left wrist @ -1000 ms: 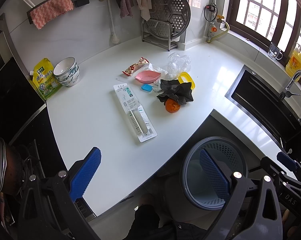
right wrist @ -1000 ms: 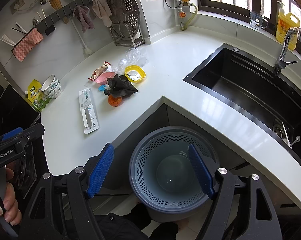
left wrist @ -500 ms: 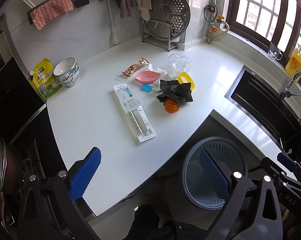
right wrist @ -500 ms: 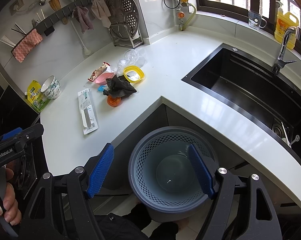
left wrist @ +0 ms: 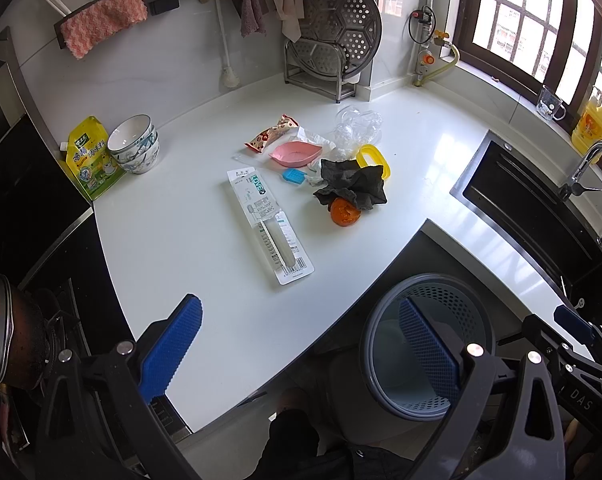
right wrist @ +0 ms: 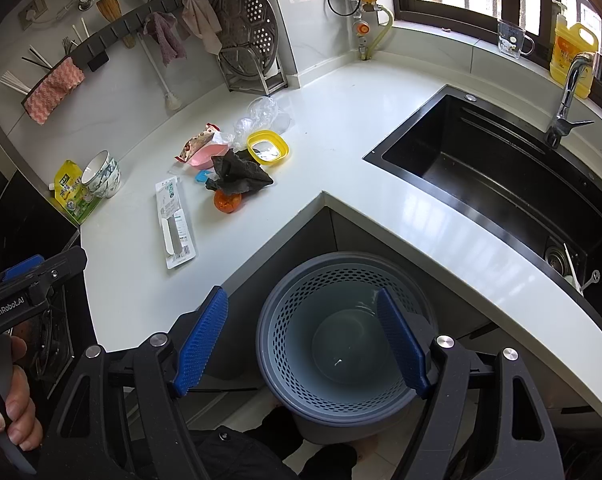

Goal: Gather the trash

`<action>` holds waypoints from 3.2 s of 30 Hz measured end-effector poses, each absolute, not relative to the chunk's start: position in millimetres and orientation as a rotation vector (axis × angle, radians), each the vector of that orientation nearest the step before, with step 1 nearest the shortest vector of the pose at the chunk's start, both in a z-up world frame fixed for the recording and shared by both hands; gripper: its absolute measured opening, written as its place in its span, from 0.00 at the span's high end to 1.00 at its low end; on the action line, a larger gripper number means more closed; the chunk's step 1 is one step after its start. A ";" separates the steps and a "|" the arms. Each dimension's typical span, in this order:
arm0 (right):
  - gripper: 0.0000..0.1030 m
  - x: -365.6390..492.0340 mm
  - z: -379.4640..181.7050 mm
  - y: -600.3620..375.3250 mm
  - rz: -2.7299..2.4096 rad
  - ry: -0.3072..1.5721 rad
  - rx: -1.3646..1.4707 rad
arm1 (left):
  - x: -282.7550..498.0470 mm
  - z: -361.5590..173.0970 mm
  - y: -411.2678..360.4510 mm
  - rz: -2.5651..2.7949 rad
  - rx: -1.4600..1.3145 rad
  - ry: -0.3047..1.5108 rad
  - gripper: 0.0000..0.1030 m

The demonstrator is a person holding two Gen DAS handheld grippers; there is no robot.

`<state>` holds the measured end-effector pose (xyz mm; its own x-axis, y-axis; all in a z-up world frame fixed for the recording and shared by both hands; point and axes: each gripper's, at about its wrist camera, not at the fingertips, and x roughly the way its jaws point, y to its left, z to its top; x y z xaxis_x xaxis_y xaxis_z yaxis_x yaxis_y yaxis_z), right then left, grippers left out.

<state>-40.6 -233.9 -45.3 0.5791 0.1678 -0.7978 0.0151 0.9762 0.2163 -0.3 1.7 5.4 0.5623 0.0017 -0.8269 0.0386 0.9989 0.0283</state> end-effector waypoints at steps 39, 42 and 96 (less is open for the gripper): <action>0.29 120.7 -105.4 -165.8 0.127 1.026 0.169 | 134.4 -96.3 89.9 0.050 -0.118 1.101 0.06; 0.29 146.0 -113.3 -158.0 0.133 1.031 0.159 | 151.6 -111.1 88.4 0.042 -0.118 1.111 0.06; 0.94 211.0 -92.3 -104.3 0.260 0.944 0.078 | 208.1 -148.5 92.3 -0.069 -0.146 1.113 0.52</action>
